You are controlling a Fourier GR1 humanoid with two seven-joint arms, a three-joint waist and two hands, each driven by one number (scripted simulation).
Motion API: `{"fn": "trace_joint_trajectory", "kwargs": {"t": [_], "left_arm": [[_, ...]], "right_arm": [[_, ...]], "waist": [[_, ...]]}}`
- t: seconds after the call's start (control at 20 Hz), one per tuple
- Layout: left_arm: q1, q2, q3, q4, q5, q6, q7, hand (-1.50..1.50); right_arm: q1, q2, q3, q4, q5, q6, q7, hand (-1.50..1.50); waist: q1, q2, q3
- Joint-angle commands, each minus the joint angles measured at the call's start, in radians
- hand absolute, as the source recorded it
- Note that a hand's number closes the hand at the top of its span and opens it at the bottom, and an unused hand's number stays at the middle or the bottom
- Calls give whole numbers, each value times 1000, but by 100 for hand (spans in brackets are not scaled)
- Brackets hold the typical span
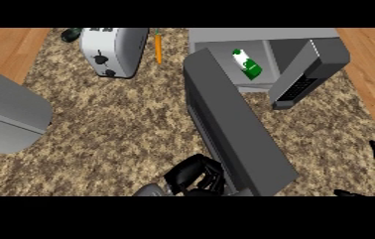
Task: Pick up the milk, place it into the microwave and close the microwave
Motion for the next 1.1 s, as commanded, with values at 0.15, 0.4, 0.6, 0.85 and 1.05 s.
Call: {"fn": "trace_joint_trajectory", "kwargs": {"t": [0.15,0.4,0.6,0.85,1.05], "left_arm": [[-85,-8,-188,8,197,166,-56,150],[-185,-7,-221,-7,297,259,2,-150],[-242,-8,-237,-12,350,343,12,150],[-333,-7,-222,6,427,395,36,150],[-409,-7,-203,21,436,456,-16,150]], "right_arm": [[-19,11,58,-94,-9,96,-22,-150],[-30,-8,70,-132,-29,121,-29,-150],[-23,-3,106,-206,-38,113,27,-150],[-57,-22,115,-236,-70,124,79,-150],[-62,-42,145,-270,-67,144,100,-150]], "waist": [[-46,9,-3],[-78,13,-2],[-125,14,-5],[-155,25,-4],[-189,31,-5]]}}
